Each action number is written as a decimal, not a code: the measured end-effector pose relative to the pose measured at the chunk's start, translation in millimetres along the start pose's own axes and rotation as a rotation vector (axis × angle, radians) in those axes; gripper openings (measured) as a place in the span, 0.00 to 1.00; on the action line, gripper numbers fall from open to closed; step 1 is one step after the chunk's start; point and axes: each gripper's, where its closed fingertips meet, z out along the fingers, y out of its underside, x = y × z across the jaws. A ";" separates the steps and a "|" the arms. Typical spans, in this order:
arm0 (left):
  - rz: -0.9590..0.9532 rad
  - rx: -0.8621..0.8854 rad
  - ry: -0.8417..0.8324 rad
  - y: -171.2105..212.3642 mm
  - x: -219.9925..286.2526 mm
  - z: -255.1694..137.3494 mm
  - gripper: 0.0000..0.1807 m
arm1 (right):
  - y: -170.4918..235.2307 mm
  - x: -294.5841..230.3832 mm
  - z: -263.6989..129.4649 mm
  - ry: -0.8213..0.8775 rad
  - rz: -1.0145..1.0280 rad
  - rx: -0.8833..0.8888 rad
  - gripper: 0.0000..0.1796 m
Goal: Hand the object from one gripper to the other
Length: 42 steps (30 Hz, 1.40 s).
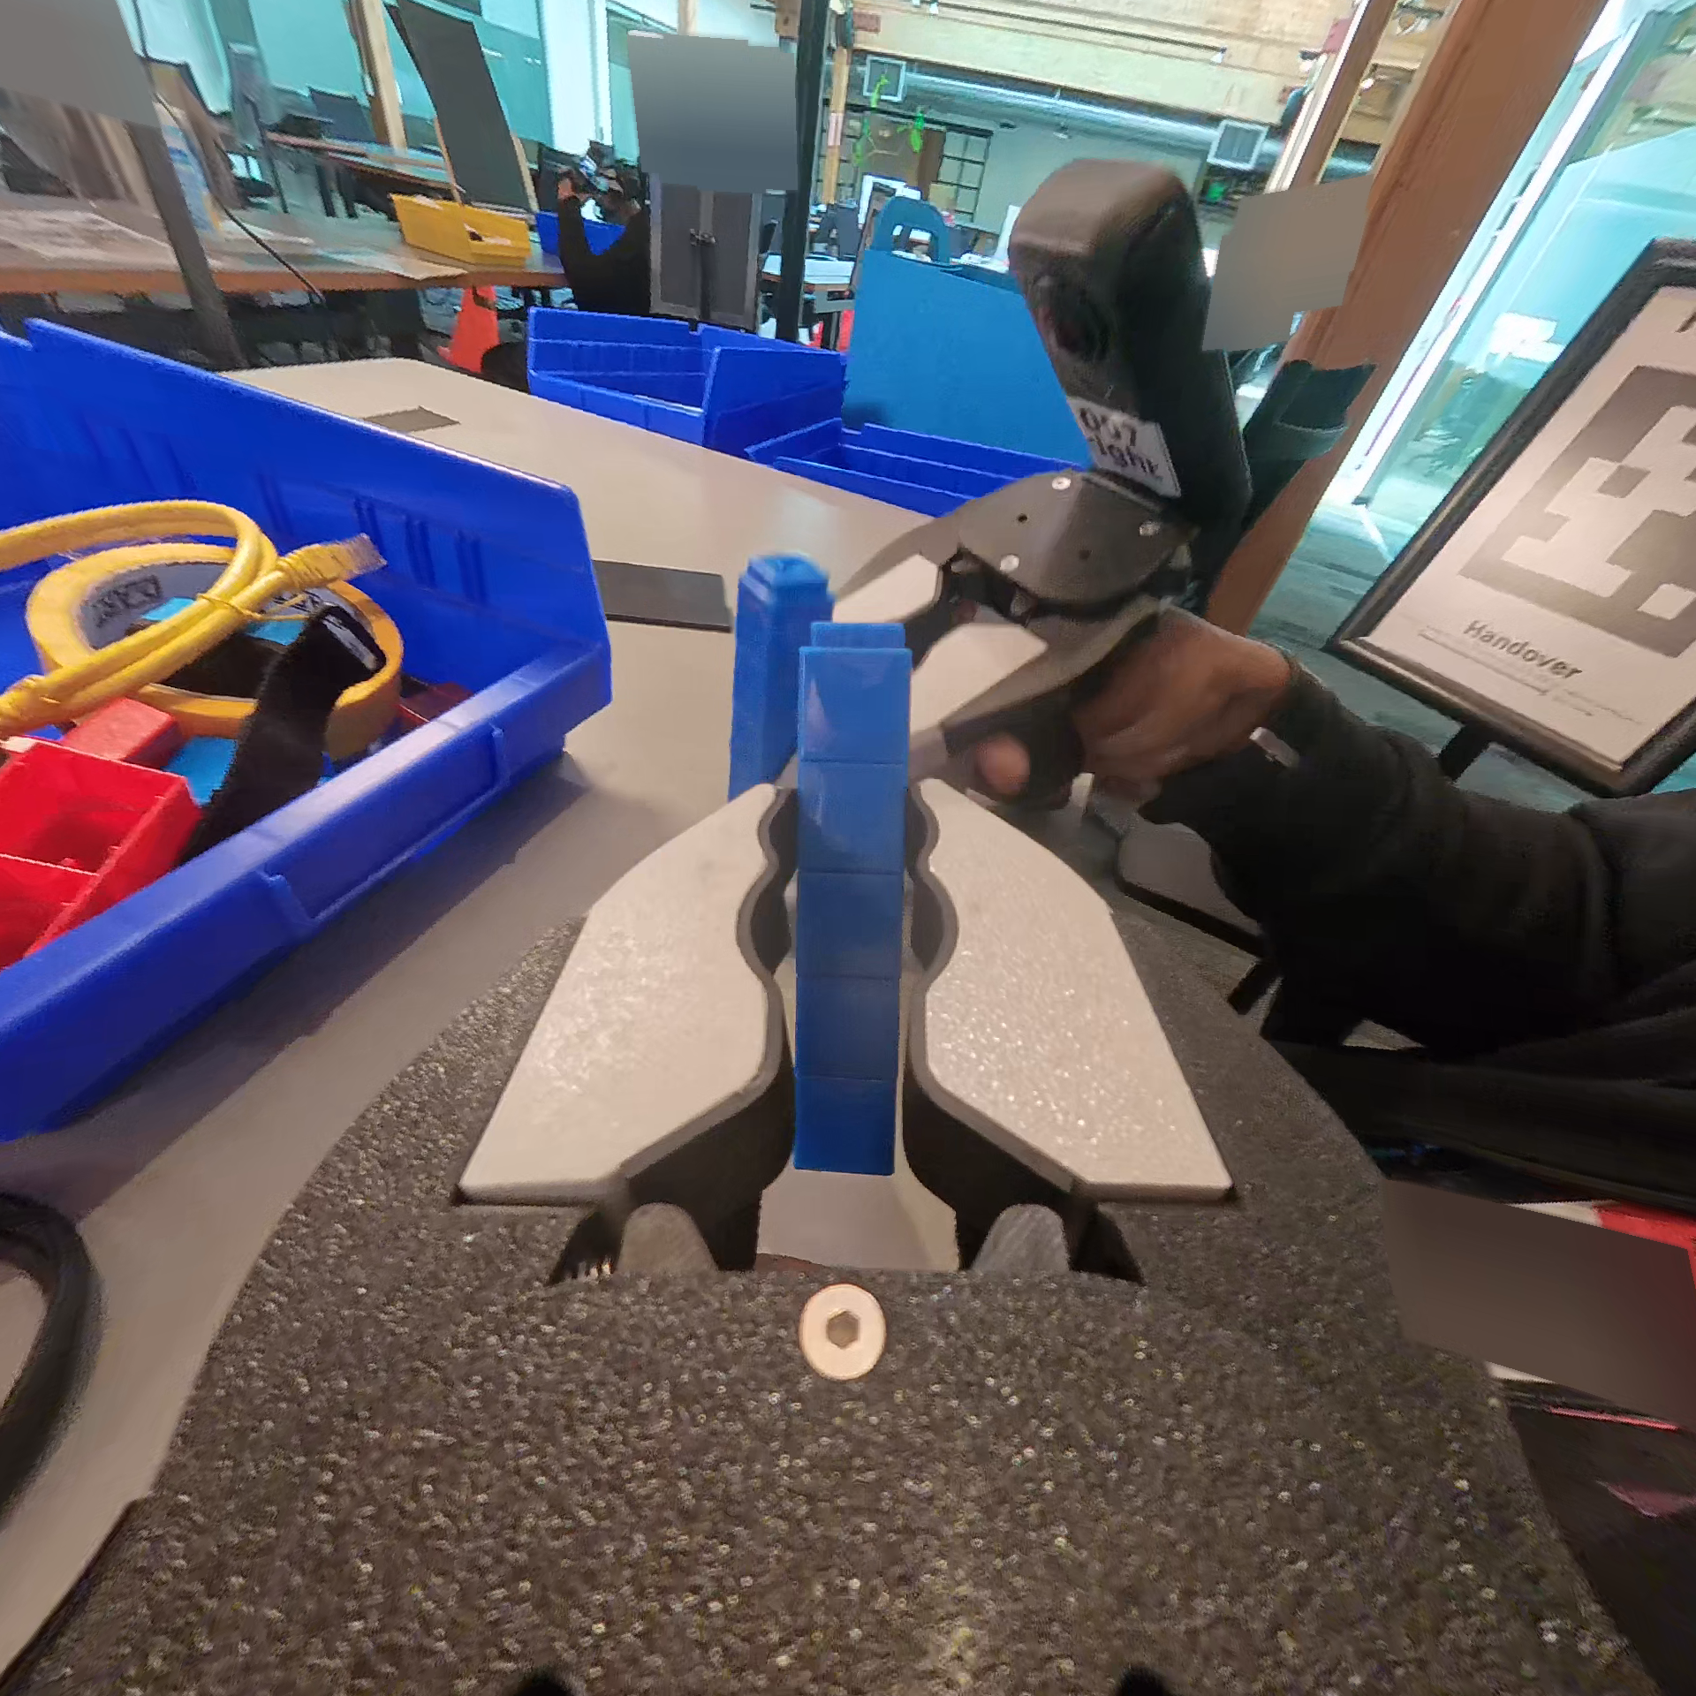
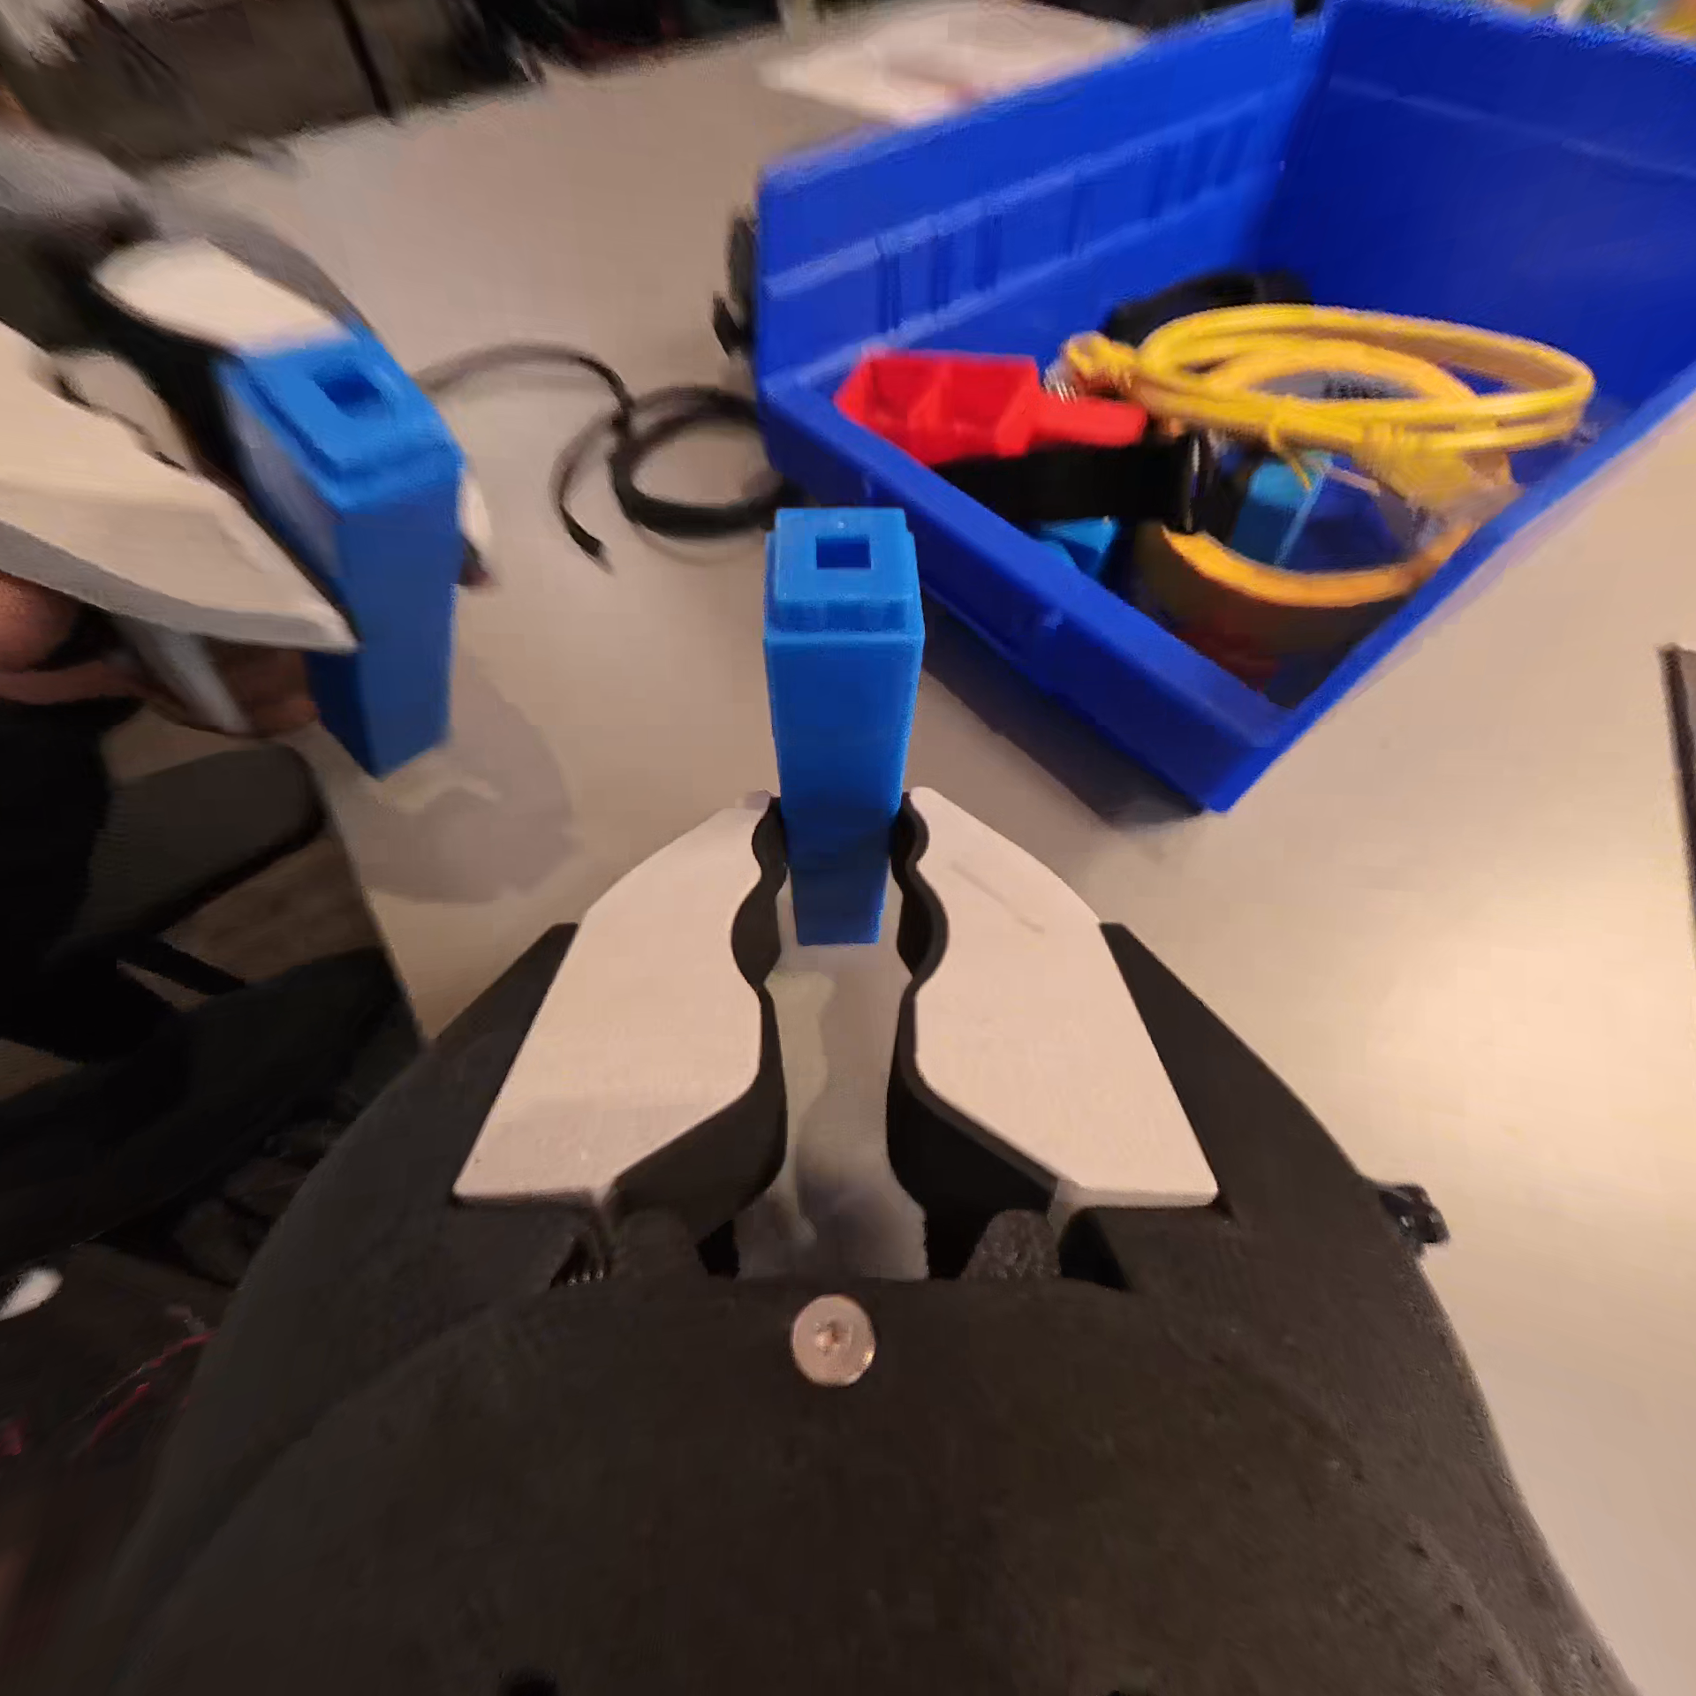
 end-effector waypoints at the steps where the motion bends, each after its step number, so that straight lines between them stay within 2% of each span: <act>1: -0.017 0.001 0.019 0.1 2.0 0.3 0.13 | -13.3 -5.0 -7.7 -0.063 0.033 0.072 0.12; 4: -0.061 0.016 0.100 -1.4 12.2 1.7 0.12 | -58.2 -22.9 -41.4 -0.272 0.106 0.297 0.12; 7: -0.096 0.028 0.193 -3.9 25.7 2.3 0.13 | -85.2 -35.3 -66.7 -0.402 0.145 0.401 0.12; 14: -0.142 0.027 0.332 -5.7 48.4 2.4 0.13 | -94.6 -63.4 -76.1 -0.556 0.133 0.412 0.12; 21: -0.142 0.011 0.356 -4.0 51.3 1.5 0.13 | -93.9 -72.1 -81.3 -0.666 0.171 0.390 0.12; 35: -0.096 -0.044 0.302 2.5 47.5 2.0 0.12 | -85.2 -69.0 -71.0 -0.616 0.145 0.326 0.12; 42: -0.043 -0.066 0.281 3.2 49.8 -0.1 0.12 | -83.4 -72.3 -72.1 -0.658 0.172 0.283 0.12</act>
